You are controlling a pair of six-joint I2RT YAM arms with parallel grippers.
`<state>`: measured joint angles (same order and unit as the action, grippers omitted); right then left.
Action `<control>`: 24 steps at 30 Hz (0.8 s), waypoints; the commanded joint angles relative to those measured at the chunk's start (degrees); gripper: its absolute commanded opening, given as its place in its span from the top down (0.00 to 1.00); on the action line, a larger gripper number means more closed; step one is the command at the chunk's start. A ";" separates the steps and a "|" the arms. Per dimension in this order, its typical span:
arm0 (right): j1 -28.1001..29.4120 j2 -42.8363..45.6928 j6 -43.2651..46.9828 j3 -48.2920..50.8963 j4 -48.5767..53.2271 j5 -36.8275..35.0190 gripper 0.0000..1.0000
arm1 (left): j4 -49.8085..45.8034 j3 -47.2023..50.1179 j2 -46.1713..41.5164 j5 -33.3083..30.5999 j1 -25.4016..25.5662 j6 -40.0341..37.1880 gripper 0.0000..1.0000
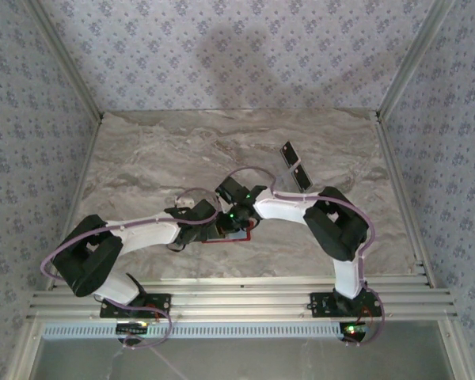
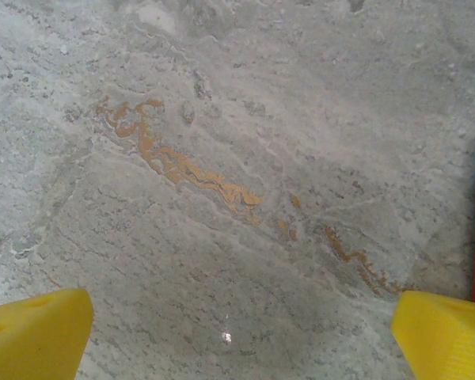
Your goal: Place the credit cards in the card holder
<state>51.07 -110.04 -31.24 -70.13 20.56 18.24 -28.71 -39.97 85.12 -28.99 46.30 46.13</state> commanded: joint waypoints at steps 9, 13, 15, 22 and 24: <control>-2.24 5.73 -1.13 4.70 0.64 -1.79 0.94 | 1.38 2.06 1.19 1.48 0.36 0.77 0.00; -2.46 4.66 -1.13 5.39 0.23 -1.79 0.94 | 1.40 2.01 1.27 1.49 0.28 0.71 0.00; -2.42 3.95 -1.19 5.73 -0.22 -1.56 0.95 | 1.40 2.13 1.27 1.48 0.29 0.64 0.00; -2.05 2.37 -1.27 5.10 -0.83 -1.01 0.95 | 1.38 1.99 1.32 1.57 0.28 0.72 0.00; -1.92 2.36 -1.30 4.84 -0.78 -0.93 0.95 | 1.51 1.96 1.43 1.58 0.32 0.76 0.00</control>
<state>48.66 -107.02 -31.94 -64.75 19.46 17.32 -28.64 -39.92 85.12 -28.99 46.30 46.13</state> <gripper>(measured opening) 0.068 0.997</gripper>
